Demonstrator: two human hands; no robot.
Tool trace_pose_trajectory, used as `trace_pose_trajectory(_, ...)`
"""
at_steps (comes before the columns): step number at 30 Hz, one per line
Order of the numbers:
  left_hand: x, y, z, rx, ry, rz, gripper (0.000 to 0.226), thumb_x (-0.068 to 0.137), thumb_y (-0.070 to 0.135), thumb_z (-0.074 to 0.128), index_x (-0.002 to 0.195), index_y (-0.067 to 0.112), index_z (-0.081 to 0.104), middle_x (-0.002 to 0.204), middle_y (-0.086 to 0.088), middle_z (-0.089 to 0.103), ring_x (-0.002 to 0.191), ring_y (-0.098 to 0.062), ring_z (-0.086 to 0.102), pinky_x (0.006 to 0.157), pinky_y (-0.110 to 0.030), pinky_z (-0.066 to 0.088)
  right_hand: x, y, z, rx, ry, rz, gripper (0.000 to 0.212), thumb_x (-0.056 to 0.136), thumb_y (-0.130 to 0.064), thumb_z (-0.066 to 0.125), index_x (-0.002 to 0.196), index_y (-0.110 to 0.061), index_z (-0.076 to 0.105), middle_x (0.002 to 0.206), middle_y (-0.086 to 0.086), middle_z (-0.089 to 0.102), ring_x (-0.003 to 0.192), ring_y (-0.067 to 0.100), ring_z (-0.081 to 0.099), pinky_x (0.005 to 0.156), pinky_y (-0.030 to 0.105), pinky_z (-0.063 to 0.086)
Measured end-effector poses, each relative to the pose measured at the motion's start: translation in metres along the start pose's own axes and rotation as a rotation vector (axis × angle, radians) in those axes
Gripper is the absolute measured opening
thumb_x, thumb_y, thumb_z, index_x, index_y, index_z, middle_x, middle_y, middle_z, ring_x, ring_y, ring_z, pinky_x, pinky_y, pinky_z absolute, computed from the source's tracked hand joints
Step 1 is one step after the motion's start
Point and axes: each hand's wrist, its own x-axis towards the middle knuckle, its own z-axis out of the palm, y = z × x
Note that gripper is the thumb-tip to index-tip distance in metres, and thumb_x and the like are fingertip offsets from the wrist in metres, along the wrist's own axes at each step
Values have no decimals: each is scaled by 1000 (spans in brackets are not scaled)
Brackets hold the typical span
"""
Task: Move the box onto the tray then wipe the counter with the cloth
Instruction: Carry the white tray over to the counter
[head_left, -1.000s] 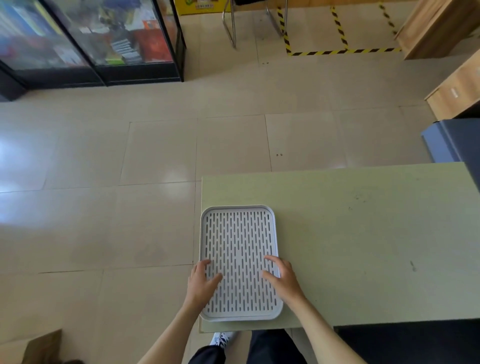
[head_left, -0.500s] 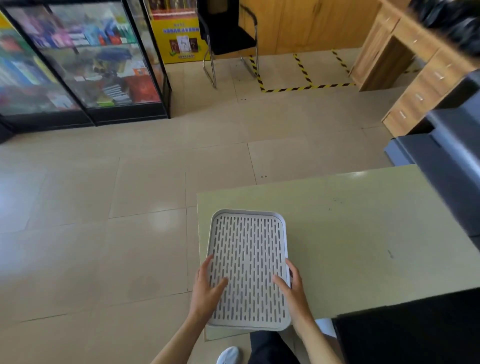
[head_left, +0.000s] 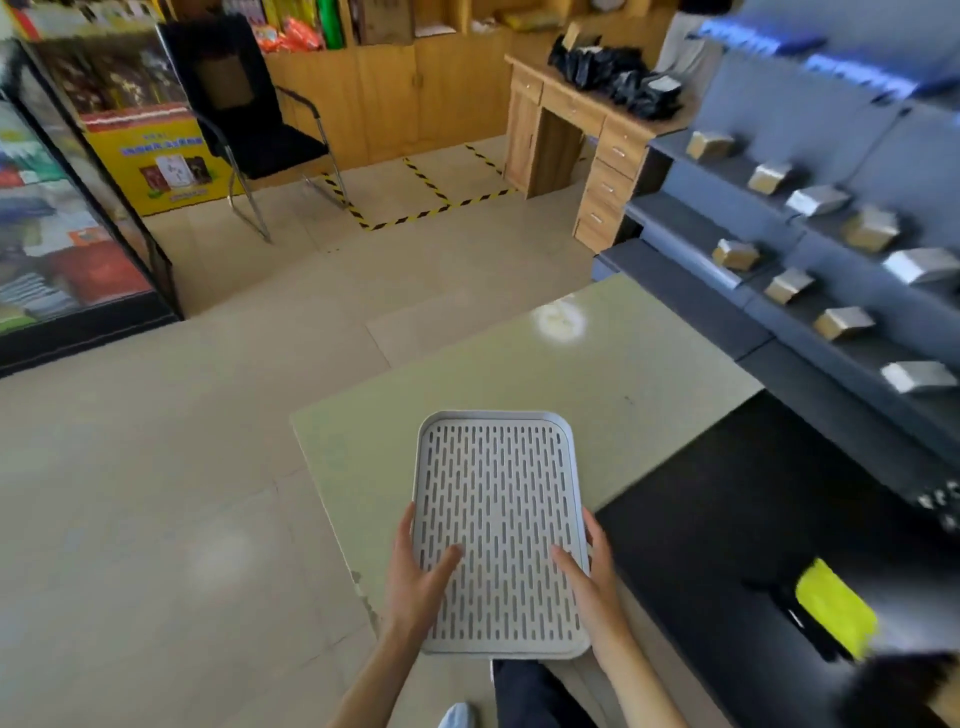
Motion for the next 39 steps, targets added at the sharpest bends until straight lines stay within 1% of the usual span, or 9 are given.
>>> trace_pose_trajectory(3, -21, 10, 28, 14, -99, 32, 75, 93, 35, 70, 153, 30, 27, 148, -3, 46, 131, -26, 53, 110, -55, 45, -32, 11, -37, -5, 113, -5, 70, 96, -28, 73, 156, -38, 37, 156, -6, 44, 143, 15, 46, 120, 53, 40)
trace_pose_trajectory(13, -105, 32, 140, 140, -413, 122, 83, 86, 51, 69, 154, 31, 25, 142, 0, 50, 118, -18, 57, 104, -53, 49, -136, 65, -152, 97, 452, 56, 72, 94, -33, 76, 150, -50, 34, 152, -6, 42, 141, 14, 46, 122, 53, 37)
trace_pose_trajectory(17, -152, 26, 185, 178, -480, 150, 73, 87, 51, 70, 147, 40, 30, 134, 3, 56, 108, -8, 65, 80, -29, 56, -180, 82, -202, 141, 488, 56, 75, 89, -49, 74, 152, -51, 33, 148, -14, 40, 139, 10, 44, 121, 52, 39)
trace_pose_trajectory(19, -177, 24, 207, 189, -505, 172, 68, 89, 47, 70, 145, 39, 32, 134, 3, 56, 108, -7, 64, 79, -24, 53, -201, 88, -229, 162, 505, 30, 71, 86, -54, 72, 145, -61, 33, 142, -24, 40, 138, 8, 43, 120, 48, 39)
trace_pose_trajectory(22, -219, 28, 238, 161, -538, 196, 73, 82, 61, 69, 142, 41, 34, 135, 6, 55, 114, -9, 62, 92, -38, 55, -233, 99, -268, 190, 542, -11, 66, 80, -59, 71, 132, -73, 32, 138, -31, 40, 135, 3, 44, 113, 41, 42)
trace_pose_trajectory(26, -268, 35, 279, 128, -590, 220, 92, 69, 72, 66, 147, 36, 33, 139, 3, 54, 123, -19, 60, 103, -54, 52, -273, 113, -319, 223, 596, -49, 71, 80, -56, 73, 139, -68, 35, 145, -24, 40, 137, 0, 44, 113, 39, 43)
trace_pose_trajectory(30, -315, 39, 316, 175, -640, 266, 91, 71, 72, 63, 148, 39, 29, 139, 8, 52, 122, -13, 58, 105, -54, 50, -311, 125, -364, 244, 676, -93, 75, 83, -49, 74, 146, -61, 37, 149, -16, 42, 139, 5, 47, 114, 42, 46)
trace_pose_trajectory(33, -348, 44, 340, 213, -683, 314, 80, 79, 55, 64, 149, 39, 30, 140, 6, 49, 124, -16, 57, 105, -54, 50, -339, 135, -392, 257, 741, -121, 67, 90, -39, 73, 138, -71, 38, 148, -19, 43, 136, 2, 49, 108, 34, 48)
trace_pose_trajectory(39, -399, 52, 383, 257, -791, 396, 70, 85, 25, 62, 145, 46, 32, 140, 9, 48, 126, -15, 55, 104, -52, 49, -384, 154, -435, 287, 872, -96, 67, 96, -31, 72, 148, -57, 37, 147, -14, 43, 133, 5, 51, 110, 39, 49)
